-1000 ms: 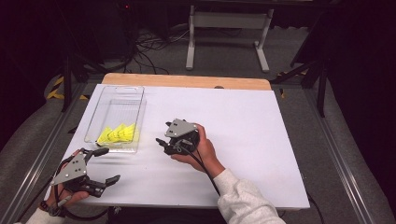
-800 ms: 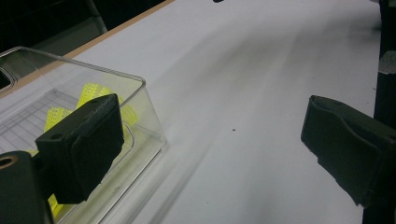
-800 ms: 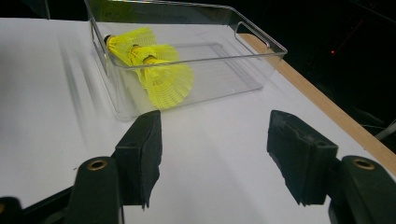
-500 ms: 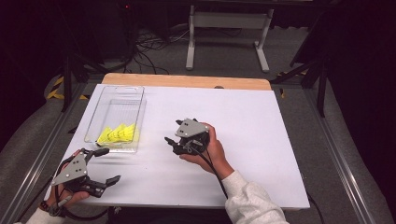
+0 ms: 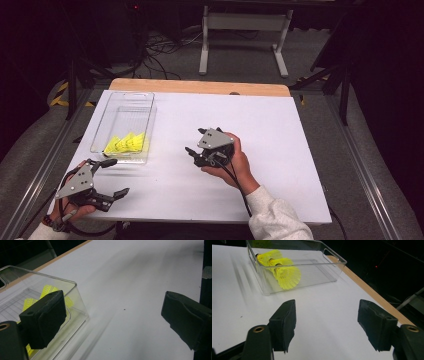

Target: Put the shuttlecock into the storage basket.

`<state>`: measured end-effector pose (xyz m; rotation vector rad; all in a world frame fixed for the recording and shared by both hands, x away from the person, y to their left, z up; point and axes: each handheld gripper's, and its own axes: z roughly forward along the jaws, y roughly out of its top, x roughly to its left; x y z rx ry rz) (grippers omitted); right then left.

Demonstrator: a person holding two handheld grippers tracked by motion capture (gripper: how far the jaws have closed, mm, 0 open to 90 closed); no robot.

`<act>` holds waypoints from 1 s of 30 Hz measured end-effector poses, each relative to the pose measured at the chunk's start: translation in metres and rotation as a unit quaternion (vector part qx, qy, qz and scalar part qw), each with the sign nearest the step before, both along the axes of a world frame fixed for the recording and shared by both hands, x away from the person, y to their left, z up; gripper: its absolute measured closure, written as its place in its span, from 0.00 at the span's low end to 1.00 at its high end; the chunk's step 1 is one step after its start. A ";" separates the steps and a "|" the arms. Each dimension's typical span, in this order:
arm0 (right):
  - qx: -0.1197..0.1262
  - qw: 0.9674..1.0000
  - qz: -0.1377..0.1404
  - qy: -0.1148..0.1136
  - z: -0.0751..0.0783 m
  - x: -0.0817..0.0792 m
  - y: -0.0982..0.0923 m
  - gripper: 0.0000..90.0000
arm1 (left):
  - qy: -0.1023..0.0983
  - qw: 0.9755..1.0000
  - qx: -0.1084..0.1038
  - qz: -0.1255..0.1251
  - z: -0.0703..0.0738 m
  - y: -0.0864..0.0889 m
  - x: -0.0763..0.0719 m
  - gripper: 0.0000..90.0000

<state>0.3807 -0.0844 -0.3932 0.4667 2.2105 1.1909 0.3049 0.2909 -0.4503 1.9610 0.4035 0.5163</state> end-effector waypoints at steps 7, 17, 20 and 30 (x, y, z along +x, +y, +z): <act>-0.006 1.000 -0.011 -0.005 0.000 -0.004 -0.012 0.35 | 0.003 1.000 -0.003 0.001 0.000 -0.001 0.000 0.07; -0.015 1.000 -0.021 -0.007 -0.002 -0.010 -0.025 0.33 | 0.002 1.000 -0.002 0.001 0.000 -0.001 0.000 0.08; -0.016 1.000 -0.024 -0.010 -0.002 -0.012 -0.030 0.33 | 0.003 1.000 -0.002 0.000 -0.001 -0.002 0.001 0.08; -0.019 0.999 -0.037 -0.014 -0.004 -0.017 -0.044 0.31 | 0.003 1.000 -0.002 -0.001 -0.001 -0.003 0.001 0.08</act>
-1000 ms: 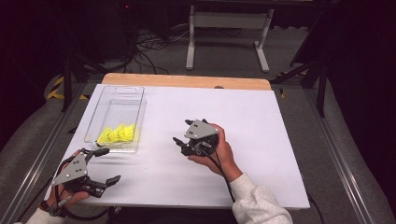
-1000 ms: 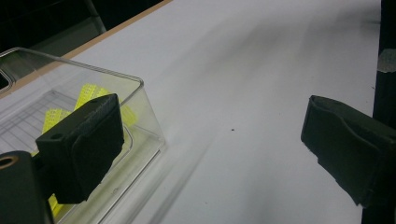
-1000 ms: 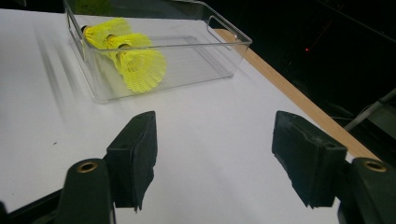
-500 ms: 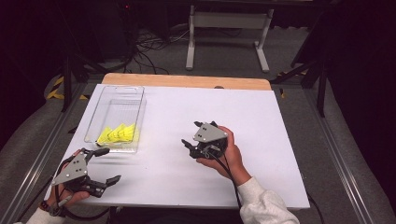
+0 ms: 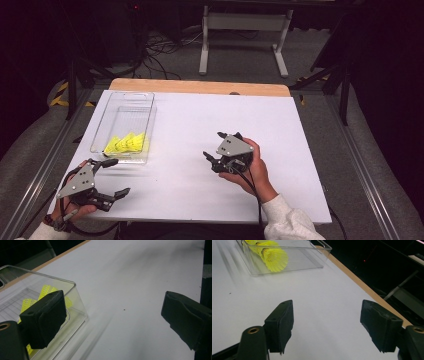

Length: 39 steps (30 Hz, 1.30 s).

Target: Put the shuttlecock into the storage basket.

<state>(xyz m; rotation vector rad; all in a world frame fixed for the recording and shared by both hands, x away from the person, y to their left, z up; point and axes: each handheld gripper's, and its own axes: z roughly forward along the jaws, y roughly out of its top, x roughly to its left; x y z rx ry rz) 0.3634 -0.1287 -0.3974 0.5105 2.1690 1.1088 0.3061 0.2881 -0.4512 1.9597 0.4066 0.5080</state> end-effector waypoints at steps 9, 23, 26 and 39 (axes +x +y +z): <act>-0.006 1.000 -0.013 -0.004 -0.003 -0.005 -0.012 0.29 | 0.003 1.000 -0.001 -0.001 0.000 -0.001 0.000 0.08; 0.000 0.999 -0.039 -0.013 -0.005 -0.012 -0.031 0.18 | 0.002 1.000 0.003 -0.002 0.000 -0.001 0.001 0.08; 0.003 0.999 -0.044 -0.011 -0.007 -0.013 -0.036 0.16 | 0.003 1.000 0.003 -0.002 0.000 -0.001 0.001 0.08; 0.015 0.998 -0.051 -0.014 -0.016 -0.020 -0.054 0.07 | 0.003 1.000 0.003 -0.004 0.000 -0.002 0.003 0.08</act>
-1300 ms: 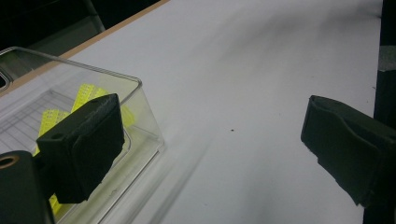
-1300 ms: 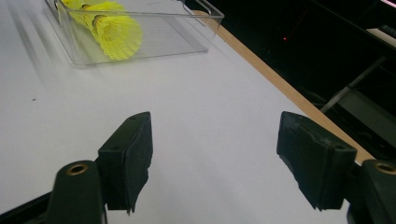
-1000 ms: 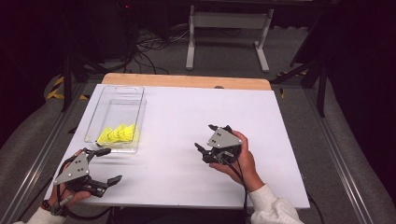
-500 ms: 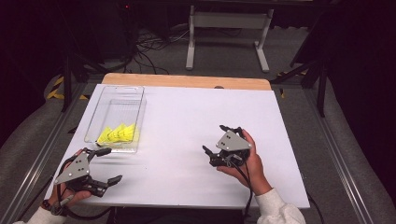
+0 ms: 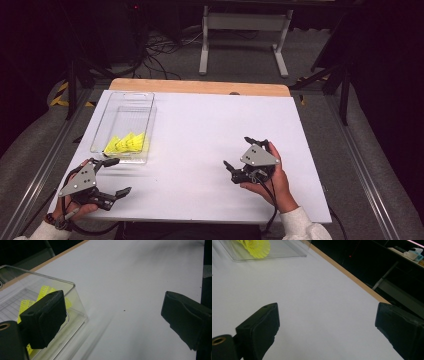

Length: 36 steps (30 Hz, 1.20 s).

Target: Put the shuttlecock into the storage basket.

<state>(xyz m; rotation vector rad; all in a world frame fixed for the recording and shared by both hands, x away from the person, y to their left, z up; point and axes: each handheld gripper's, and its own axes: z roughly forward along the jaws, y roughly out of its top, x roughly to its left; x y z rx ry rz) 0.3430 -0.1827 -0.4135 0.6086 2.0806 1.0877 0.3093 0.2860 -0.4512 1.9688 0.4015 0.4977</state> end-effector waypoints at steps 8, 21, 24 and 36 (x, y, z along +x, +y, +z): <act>0.013 1.000 -0.009 0.001 -0.007 -0.008 -0.014 0.07 | 0.000 1.000 0.000 -0.001 0.000 -0.001 0.001 0.08; 0.020 1.000 -0.017 0.007 -0.017 -0.020 -0.030 0.06 | 0.000 1.000 0.002 -0.004 0.000 -0.004 0.003 0.08; 0.010 1.000 -0.014 0.008 -0.022 -0.024 -0.032 0.06 | 0.000 1.000 0.001 -0.005 0.000 -0.005 0.003 0.08; 0.014 1.000 -0.025 0.010 -0.035 -0.038 -0.039 0.06 | -0.004 1.000 0.002 -0.009 0.001 -0.009 0.006 0.07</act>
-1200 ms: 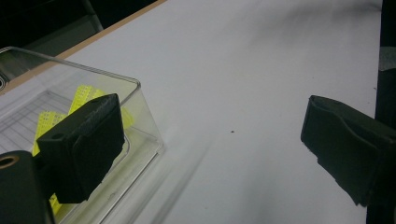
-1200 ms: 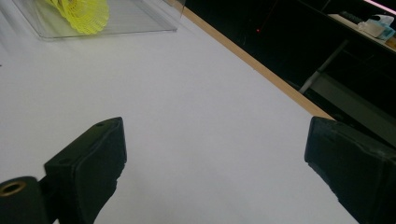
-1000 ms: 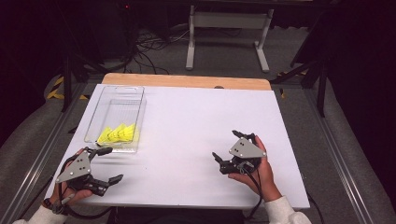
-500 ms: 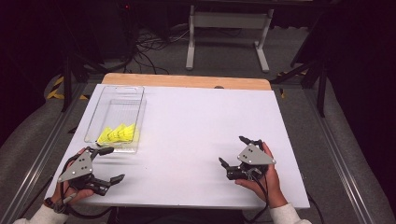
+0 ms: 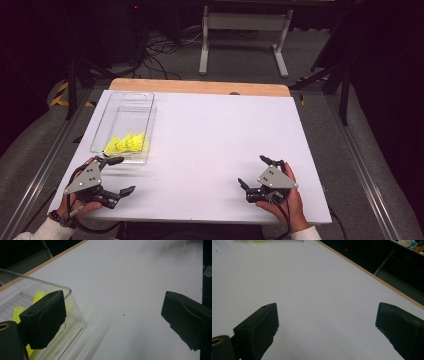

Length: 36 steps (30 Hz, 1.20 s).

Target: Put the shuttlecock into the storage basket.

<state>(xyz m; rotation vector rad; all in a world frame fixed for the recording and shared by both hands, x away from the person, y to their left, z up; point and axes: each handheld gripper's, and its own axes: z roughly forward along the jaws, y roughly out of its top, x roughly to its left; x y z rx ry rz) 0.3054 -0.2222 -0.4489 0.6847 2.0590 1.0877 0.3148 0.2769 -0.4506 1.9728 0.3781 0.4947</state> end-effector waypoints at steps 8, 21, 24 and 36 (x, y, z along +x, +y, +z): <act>0.005 1.000 0.001 0.000 0.000 0.001 0.000 0.07 | -0.001 1.000 0.000 0.001 0.000 -0.001 0.000 0.07; -0.001 1.000 -0.011 -0.009 0.000 -0.001 0.003 0.07 | -0.003 1.000 -0.002 -0.006 -0.001 -0.001 0.000 0.07; 0.002 1.000 -0.013 -0.009 0.000 -0.001 0.003 0.07 | 0.000 1.000 0.000 -0.010 -0.001 -0.001 0.001 0.07; 0.006 1.000 -0.010 -0.007 -0.001 0.000 0.001 0.08 | 0.005 1.000 0.002 -0.006 -0.003 -0.003 0.003 0.08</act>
